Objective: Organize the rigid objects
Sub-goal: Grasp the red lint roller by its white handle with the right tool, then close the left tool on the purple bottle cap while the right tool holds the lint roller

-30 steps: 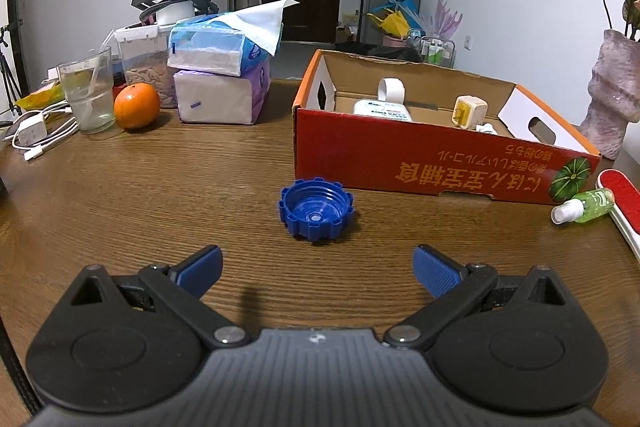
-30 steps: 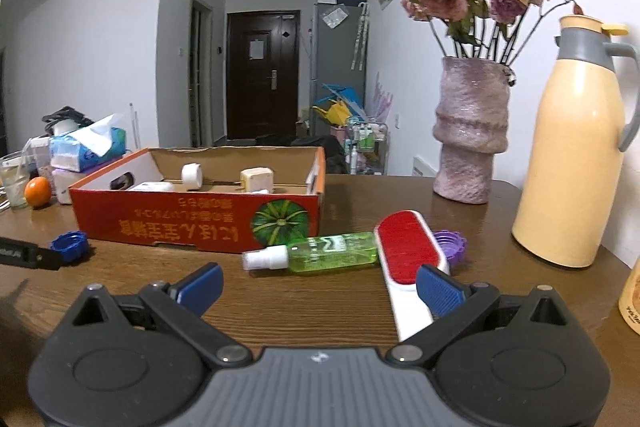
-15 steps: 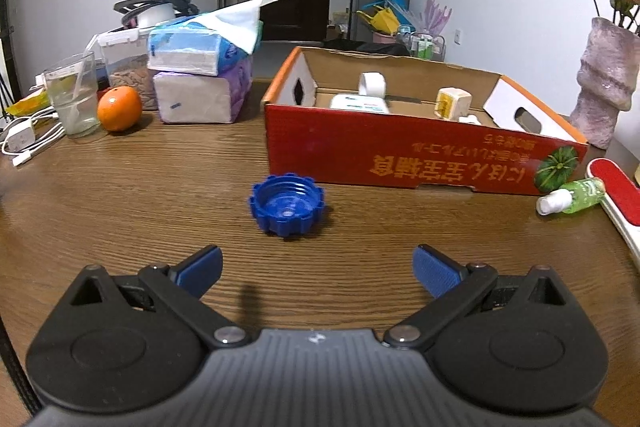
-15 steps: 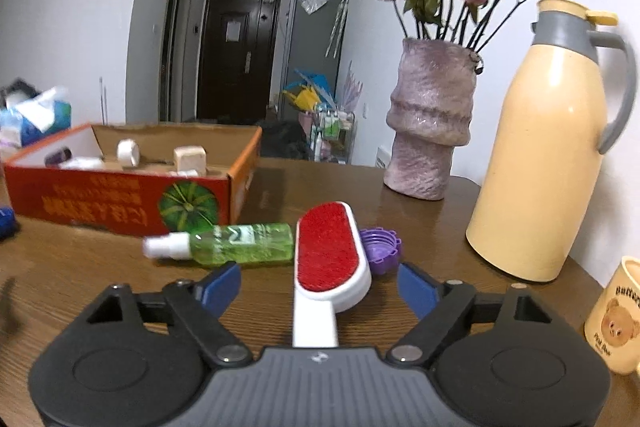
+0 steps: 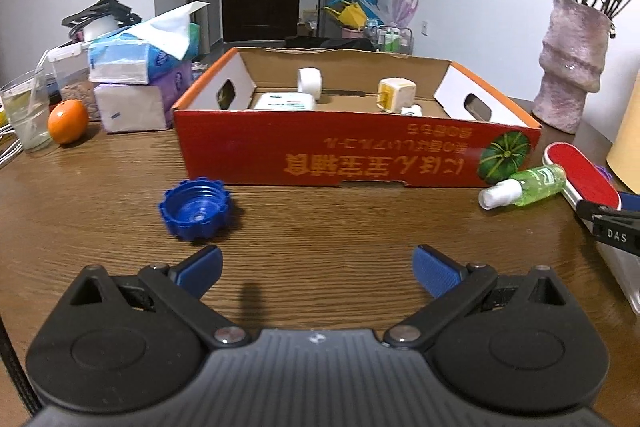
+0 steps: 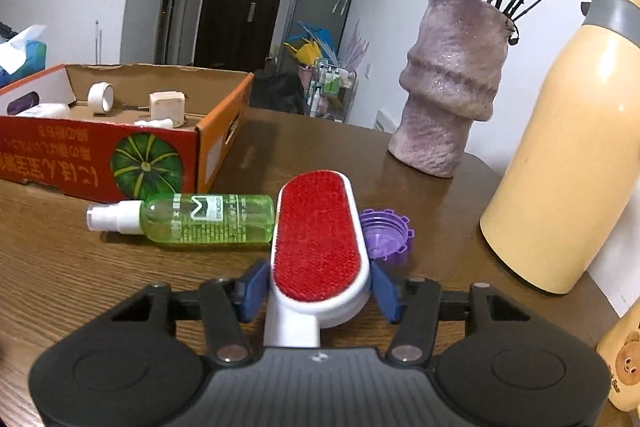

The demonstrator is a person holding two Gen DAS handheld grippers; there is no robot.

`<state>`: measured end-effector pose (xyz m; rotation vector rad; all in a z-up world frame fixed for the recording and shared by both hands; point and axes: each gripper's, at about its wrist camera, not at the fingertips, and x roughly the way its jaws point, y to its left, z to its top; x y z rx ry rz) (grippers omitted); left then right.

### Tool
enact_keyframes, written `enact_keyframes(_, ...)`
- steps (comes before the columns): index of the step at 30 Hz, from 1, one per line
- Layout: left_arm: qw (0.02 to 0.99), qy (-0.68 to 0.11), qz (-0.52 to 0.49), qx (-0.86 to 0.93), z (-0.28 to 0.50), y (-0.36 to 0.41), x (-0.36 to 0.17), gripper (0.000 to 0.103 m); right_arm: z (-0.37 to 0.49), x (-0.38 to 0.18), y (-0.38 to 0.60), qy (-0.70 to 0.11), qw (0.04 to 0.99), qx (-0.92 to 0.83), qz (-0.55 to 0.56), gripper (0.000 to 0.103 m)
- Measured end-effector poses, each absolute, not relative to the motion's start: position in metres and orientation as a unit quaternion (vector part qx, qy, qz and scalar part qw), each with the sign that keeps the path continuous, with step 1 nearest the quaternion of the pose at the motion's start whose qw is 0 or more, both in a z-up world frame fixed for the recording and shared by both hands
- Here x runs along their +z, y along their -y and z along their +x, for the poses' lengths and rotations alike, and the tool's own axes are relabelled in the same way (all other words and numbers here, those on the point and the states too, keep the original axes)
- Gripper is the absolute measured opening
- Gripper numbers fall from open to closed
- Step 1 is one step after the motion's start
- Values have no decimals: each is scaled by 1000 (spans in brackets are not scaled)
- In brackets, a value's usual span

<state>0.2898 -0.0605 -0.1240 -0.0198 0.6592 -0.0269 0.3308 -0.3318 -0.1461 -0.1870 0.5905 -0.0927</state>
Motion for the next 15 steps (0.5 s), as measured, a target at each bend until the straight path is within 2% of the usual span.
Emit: enact_keyframes(15,947,-320,-17,-21,293,88,-118,103,309,-126,346,-253,966,-25,-43,54)
